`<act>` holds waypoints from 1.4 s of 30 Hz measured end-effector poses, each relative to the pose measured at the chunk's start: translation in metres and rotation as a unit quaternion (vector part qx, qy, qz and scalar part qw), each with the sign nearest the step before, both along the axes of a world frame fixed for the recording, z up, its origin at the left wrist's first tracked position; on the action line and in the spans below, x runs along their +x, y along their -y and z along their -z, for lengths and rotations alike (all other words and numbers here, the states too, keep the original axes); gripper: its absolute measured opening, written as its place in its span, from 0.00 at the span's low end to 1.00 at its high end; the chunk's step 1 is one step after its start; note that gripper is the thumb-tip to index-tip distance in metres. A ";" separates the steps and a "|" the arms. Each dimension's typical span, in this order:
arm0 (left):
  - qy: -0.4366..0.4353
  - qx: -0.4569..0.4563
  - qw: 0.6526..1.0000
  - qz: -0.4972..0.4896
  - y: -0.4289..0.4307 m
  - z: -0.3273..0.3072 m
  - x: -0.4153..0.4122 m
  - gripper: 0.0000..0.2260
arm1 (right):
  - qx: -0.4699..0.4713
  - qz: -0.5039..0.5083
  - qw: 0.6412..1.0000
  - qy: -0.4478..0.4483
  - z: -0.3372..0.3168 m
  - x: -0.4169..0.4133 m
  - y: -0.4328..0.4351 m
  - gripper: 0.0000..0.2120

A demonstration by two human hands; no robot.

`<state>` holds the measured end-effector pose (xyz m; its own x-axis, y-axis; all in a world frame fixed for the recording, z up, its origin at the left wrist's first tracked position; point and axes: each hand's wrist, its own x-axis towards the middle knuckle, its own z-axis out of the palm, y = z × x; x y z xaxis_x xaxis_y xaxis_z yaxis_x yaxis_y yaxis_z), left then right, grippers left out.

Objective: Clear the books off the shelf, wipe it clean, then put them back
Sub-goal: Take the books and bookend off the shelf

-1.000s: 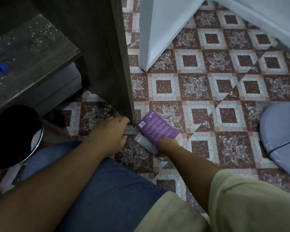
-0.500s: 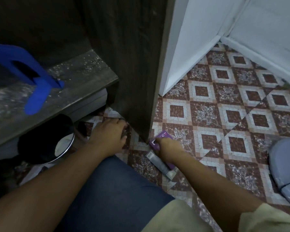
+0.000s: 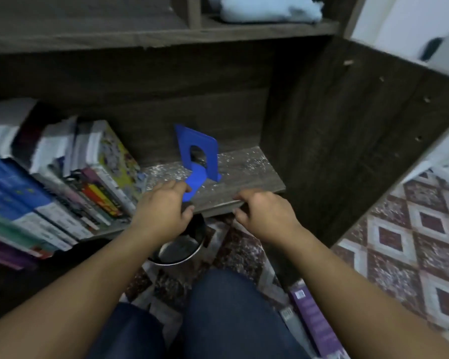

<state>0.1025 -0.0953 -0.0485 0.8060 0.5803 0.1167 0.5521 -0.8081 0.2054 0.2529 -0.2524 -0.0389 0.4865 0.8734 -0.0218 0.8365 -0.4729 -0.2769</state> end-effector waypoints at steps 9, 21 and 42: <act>0.131 0.109 0.979 -0.109 -0.050 -0.032 -0.087 0.12 | 0.060 -0.119 0.989 0.060 -0.050 -0.062 -0.098 0.18; 0.067 0.137 0.971 -0.185 -0.081 -0.045 -0.137 0.29 | 0.056 -0.248 0.962 0.096 -0.060 -0.101 -0.174 0.33; 0.083 0.137 0.968 -0.194 -0.053 -0.013 -0.113 0.37 | 0.045 -0.298 0.896 0.325 -0.028 -0.069 -0.192 0.15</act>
